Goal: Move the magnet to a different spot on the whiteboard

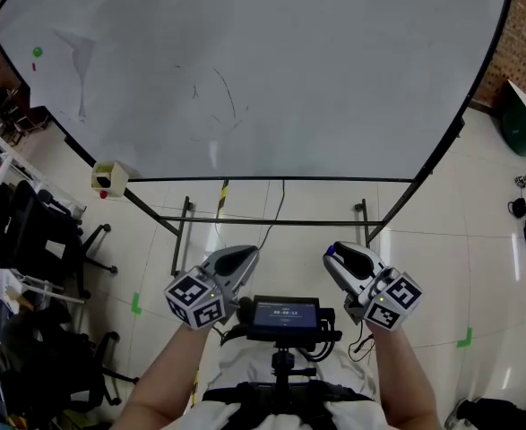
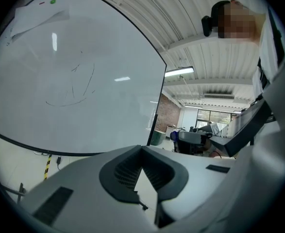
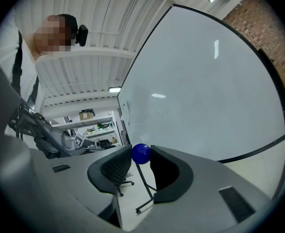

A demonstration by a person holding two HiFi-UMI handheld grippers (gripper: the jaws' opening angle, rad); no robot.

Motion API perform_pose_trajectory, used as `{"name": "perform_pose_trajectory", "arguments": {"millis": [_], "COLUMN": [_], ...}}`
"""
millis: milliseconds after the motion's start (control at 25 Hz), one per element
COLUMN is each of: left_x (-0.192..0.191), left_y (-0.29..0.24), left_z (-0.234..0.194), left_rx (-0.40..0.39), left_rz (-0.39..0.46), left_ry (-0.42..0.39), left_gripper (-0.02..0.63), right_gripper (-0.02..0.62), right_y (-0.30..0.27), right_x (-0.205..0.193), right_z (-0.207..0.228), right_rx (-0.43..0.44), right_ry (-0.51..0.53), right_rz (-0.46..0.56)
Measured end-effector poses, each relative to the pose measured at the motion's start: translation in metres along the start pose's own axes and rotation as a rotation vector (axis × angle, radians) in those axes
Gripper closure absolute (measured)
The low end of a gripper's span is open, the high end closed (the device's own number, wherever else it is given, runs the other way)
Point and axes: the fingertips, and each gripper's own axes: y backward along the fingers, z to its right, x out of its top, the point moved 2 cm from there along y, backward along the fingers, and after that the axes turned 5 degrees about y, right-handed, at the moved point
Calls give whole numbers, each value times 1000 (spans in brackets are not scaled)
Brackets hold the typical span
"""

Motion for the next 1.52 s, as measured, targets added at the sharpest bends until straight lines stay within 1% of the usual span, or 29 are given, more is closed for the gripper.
{"name": "perform_pose_trajectory", "arguments": {"millis": [160, 480, 1000, 1520], "left_x": [-5, -11, -17, -14], "left_y": [-1, 0, -2, -3], "left_z": [9, 11, 24, 30], "left_rx": [-2, 20, 34, 30], "left_rz": [-1, -5, -14, -5], "left_ry": [-7, -17, -16, -19], "left_gripper": [601, 600, 600, 599], "right_gripper": [442, 442, 442, 442], "right_y": [10, 14, 29, 34], "right_x": [-4, -7, -3, -2], "right_z": [0, -3, -5, -5], "right_rx": [-4, 1, -5, -6], "right_ry": [-15, -17, -16, -23], "right_rz": [12, 14, 18, 36]}}
